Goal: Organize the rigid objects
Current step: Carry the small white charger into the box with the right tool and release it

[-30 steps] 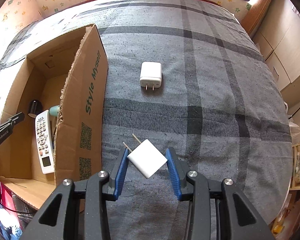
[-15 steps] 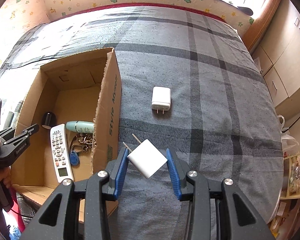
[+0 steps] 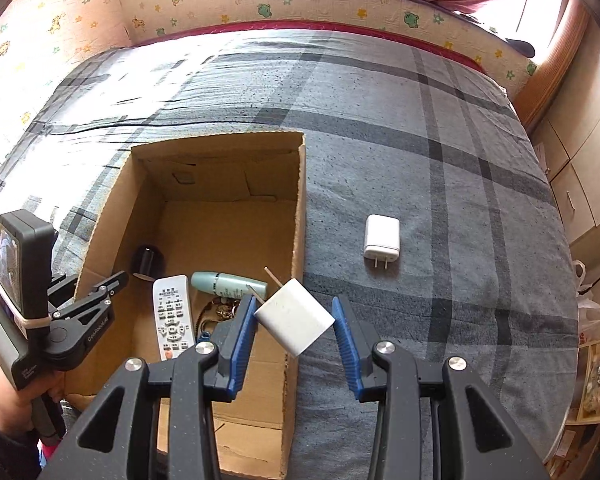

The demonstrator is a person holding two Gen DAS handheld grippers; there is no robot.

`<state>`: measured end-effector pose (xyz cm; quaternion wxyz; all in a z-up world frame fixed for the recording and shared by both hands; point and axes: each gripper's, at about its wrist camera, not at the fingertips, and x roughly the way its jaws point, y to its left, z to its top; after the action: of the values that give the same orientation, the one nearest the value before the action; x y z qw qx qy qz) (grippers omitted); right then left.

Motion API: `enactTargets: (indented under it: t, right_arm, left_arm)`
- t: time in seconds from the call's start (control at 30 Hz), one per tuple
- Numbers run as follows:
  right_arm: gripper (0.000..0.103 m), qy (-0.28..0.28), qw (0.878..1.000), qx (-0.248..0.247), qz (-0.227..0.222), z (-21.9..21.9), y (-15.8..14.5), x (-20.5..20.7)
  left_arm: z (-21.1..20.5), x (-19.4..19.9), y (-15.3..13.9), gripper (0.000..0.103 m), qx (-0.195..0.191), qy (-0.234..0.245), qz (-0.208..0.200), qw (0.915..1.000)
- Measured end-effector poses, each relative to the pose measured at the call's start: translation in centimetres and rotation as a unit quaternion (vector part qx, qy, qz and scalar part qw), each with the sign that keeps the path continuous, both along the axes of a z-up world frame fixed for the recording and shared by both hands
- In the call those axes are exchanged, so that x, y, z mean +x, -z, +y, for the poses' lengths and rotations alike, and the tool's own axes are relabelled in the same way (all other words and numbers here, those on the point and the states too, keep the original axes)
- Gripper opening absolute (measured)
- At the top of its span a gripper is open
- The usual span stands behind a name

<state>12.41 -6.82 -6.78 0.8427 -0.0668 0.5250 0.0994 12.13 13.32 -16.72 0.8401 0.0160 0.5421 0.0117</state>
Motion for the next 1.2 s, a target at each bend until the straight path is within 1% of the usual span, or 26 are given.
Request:
enactTargets:
  t: [0.23, 0.6, 0.9, 1.2]
  right_arm:
    - [0.041, -0.026, 1.0, 0.0, 0.008, 2.9, 0.8, 0.4]
    - [0.041, -0.048, 0.998, 0.0, 0.042, 6.8, 4.1, 1.3]
    - [0.041, -0.054, 0.996, -0.013, 0.076, 8.8, 7.6, 2.0]
    - [0.042, -0.048, 0.993, -0.03, 0.108, 9.6, 10.5, 3.0]
  left_arm:
    - [0.2, -0.1, 0.1, 0.015, -0.001, 0.001, -0.001, 1.0]
    - [0.3, -0.1, 0.1, 0.015, -0.003, 0.001, -0.001, 1.0]
    - [0.3, -0.1, 0.1, 0.016, -0.004, 0.001, -0.002, 1.0]
    - [0.3, -0.1, 0.1, 0.016, -0.004, 0.002, -0.002, 1.0]
